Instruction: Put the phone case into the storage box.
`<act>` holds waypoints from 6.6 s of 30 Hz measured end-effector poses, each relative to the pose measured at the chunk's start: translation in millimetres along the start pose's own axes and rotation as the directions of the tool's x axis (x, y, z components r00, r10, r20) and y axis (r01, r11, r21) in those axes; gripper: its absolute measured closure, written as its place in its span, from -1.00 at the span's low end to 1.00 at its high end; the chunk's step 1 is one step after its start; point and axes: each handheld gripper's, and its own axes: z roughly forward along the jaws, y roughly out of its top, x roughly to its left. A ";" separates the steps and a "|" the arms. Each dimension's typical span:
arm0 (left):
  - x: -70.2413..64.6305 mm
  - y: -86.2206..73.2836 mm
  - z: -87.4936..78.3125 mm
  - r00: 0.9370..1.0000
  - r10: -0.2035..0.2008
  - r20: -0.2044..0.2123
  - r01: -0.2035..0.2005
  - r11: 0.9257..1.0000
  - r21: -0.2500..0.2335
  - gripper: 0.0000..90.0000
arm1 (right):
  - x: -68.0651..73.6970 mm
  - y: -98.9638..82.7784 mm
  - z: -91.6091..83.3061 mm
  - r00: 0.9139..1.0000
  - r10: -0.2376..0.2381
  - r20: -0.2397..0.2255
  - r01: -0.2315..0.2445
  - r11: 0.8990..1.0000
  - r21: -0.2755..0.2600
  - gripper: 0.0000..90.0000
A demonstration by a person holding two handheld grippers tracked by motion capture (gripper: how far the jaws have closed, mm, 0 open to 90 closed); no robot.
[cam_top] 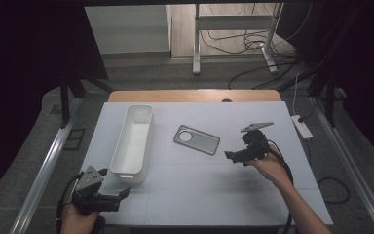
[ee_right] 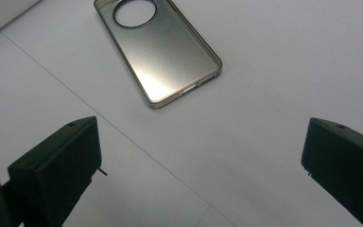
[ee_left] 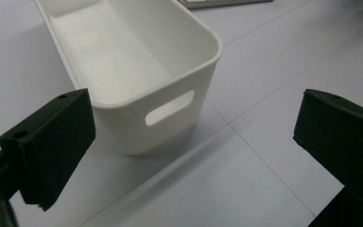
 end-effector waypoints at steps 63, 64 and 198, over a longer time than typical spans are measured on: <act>-0.2 0.7 1.1 1.000 0.020 0.003 -0.020 1.000 0.011 -0.99 | 33.6 45.8 108.9 0.988 -0.103 -0.117 0.122 0.979 0.165 1.00; -0.3 0.7 1.2 1.000 0.020 0.005 -0.020 1.000 0.012 -0.99 | 33.2 44.5 108.9 0.988 -0.100 -0.118 0.119 0.978 0.173 1.00; 0.0 2.6 5.1 0.999 0.018 0.029 -0.019 0.999 0.043 -0.98 | 1.0 -8.5 49.3 0.984 -0.147 -0.098 0.166 0.958 0.232 0.55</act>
